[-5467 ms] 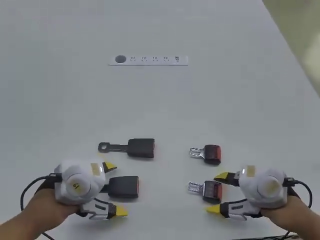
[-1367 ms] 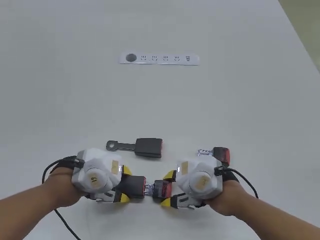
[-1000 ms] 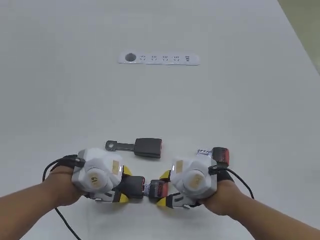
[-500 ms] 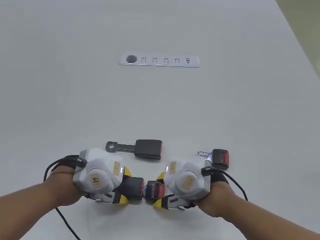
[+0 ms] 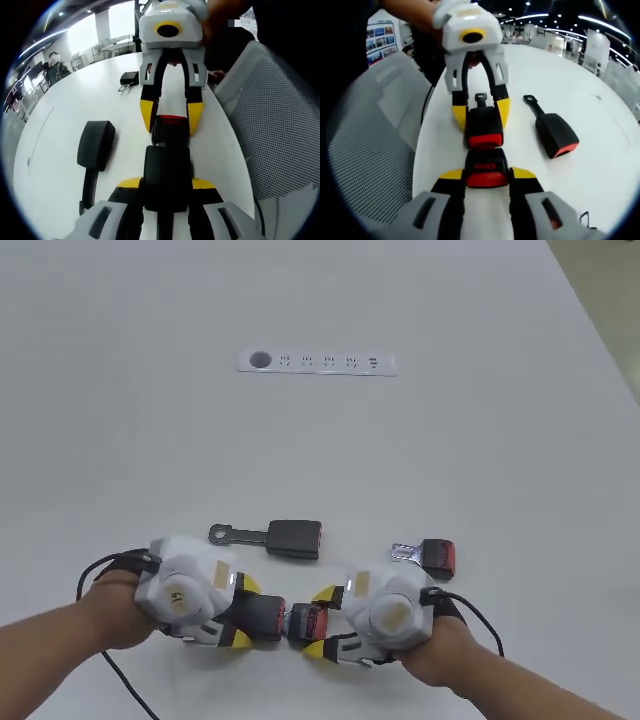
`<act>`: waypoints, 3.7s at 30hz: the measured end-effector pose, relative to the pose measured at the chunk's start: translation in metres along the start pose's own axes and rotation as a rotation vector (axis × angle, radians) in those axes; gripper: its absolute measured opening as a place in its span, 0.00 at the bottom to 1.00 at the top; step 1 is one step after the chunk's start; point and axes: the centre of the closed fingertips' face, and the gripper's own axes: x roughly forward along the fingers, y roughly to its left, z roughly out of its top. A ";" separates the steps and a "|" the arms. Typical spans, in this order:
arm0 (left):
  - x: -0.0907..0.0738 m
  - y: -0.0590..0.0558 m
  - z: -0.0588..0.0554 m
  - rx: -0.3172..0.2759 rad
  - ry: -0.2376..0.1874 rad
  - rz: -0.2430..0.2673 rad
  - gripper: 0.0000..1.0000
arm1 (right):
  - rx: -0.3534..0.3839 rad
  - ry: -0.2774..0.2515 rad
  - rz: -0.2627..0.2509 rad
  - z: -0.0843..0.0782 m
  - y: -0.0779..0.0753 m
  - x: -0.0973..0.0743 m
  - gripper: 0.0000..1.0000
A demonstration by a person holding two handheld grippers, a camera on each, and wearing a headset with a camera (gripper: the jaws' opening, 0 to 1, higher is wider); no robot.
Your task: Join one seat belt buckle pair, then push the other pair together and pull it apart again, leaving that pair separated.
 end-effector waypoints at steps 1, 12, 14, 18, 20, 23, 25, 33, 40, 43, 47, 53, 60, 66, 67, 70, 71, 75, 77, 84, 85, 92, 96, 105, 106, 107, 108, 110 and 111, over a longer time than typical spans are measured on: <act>0.000 0.000 0.000 0.002 -0.002 -0.001 0.34 | -0.004 -0.004 -0.003 0.000 0.000 0.000 0.33; -0.001 0.000 -0.001 0.008 -0.028 -0.019 0.34 | 0.013 -0.066 -0.037 0.001 -0.001 -0.002 0.32; -0.001 0.001 -0.001 0.008 -0.034 -0.020 0.34 | 0.018 -0.070 -0.039 0.002 -0.001 -0.002 0.32; -0.001 0.001 -0.001 0.011 -0.041 -0.026 0.34 | 0.043 -0.087 -0.047 0.001 -0.002 -0.003 0.32; 0.000 0.001 -0.001 0.018 -0.043 -0.031 0.34 | 0.050 -0.093 -0.051 0.001 -0.001 -0.003 0.32; -0.001 0.001 -0.001 0.017 -0.049 -0.037 0.34 | 0.050 -0.096 -0.058 0.002 -0.001 -0.003 0.32; -0.001 0.002 -0.001 0.015 -0.054 -0.039 0.34 | 0.051 -0.098 -0.064 0.002 -0.002 -0.003 0.32; -0.001 0.002 -0.001 -0.003 -0.073 -0.047 0.34 | 0.060 -0.114 -0.080 0.002 -0.003 -0.003 0.32; -0.001 0.002 -0.001 -0.008 -0.081 -0.045 0.34 | 0.069 -0.121 -0.083 0.002 -0.003 -0.003 0.32; -0.001 0.002 -0.001 0.000 -0.077 -0.045 0.34 | 0.075 -0.126 -0.085 0.002 -0.003 -0.003 0.32; -0.001 0.002 -0.001 -0.006 -0.081 -0.044 0.34 | 0.078 -0.130 -0.087 0.002 -0.003 -0.002 0.32; 0.000 0.002 -0.001 -0.002 -0.069 -0.047 0.34 | 0.085 -0.136 -0.091 0.001 -0.002 -0.002 0.32; 0.001 0.002 0.000 0.026 -0.027 -0.042 0.35 | 0.041 -0.098 -0.096 0.001 -0.001 0.000 0.33; 0.001 0.003 0.000 0.018 -0.002 -0.032 0.36 | 0.047 -0.081 -0.087 0.002 -0.001 0.000 0.35; 0.001 0.003 0.000 0.015 0.002 -0.029 0.36 | 0.041 -0.077 -0.090 0.003 -0.001 0.000 0.35; 0.000 0.003 0.001 -0.041 0.008 -0.007 0.37 | 0.080 -0.042 -0.115 0.001 -0.003 0.002 0.38; -0.001 0.003 0.001 -0.048 0.012 -0.006 0.38 | 0.089 -0.057 -0.127 0.003 -0.005 0.002 0.43; -0.008 0.003 0.010 -0.054 -0.031 0.027 0.45 | 0.124 -0.108 -0.144 0.014 -0.005 -0.001 0.63; -0.013 0.008 0.013 -0.140 -0.048 0.064 0.61 | 0.124 -0.126 -0.149 0.018 -0.005 -0.004 0.65; -0.032 0.022 0.028 -0.193 -0.127 0.131 0.80 | 0.146 -0.185 -0.149 0.029 -0.005 -0.016 0.80; -0.034 0.024 0.031 -0.204 -0.142 0.132 0.83 | 0.141 -0.190 -0.143 0.030 -0.004 -0.019 0.81; -0.055 0.044 0.046 -0.175 -0.154 0.187 0.91 | 0.081 -0.194 -0.164 0.027 -0.015 -0.043 0.85; -0.066 0.054 0.053 -0.154 -0.160 0.195 0.94 | 0.083 -0.196 -0.186 0.023 -0.032 -0.061 0.85; -0.080 0.076 0.054 -0.097 -0.135 0.227 0.94 | 0.107 -0.167 -0.224 -0.002 -0.074 -0.101 0.87; -0.078 0.076 0.054 -0.101 -0.136 0.222 0.94 | 0.110 -0.155 -0.229 -0.007 -0.079 -0.105 0.87; -0.077 0.079 0.053 -0.107 -0.137 0.215 0.94 | 0.114 -0.149 -0.234 -0.010 -0.083 -0.108 0.87; -0.076 0.081 0.053 -0.105 -0.137 0.215 0.94 | 0.120 -0.146 -0.238 -0.013 -0.086 -0.111 0.87; -0.074 0.085 0.056 -0.104 -0.138 0.215 0.94 | 0.142 -0.142 -0.249 -0.019 -0.093 -0.118 0.86; -0.072 0.088 0.057 -0.108 -0.142 0.212 0.93 | 0.149 -0.143 -0.253 -0.021 -0.096 -0.121 0.86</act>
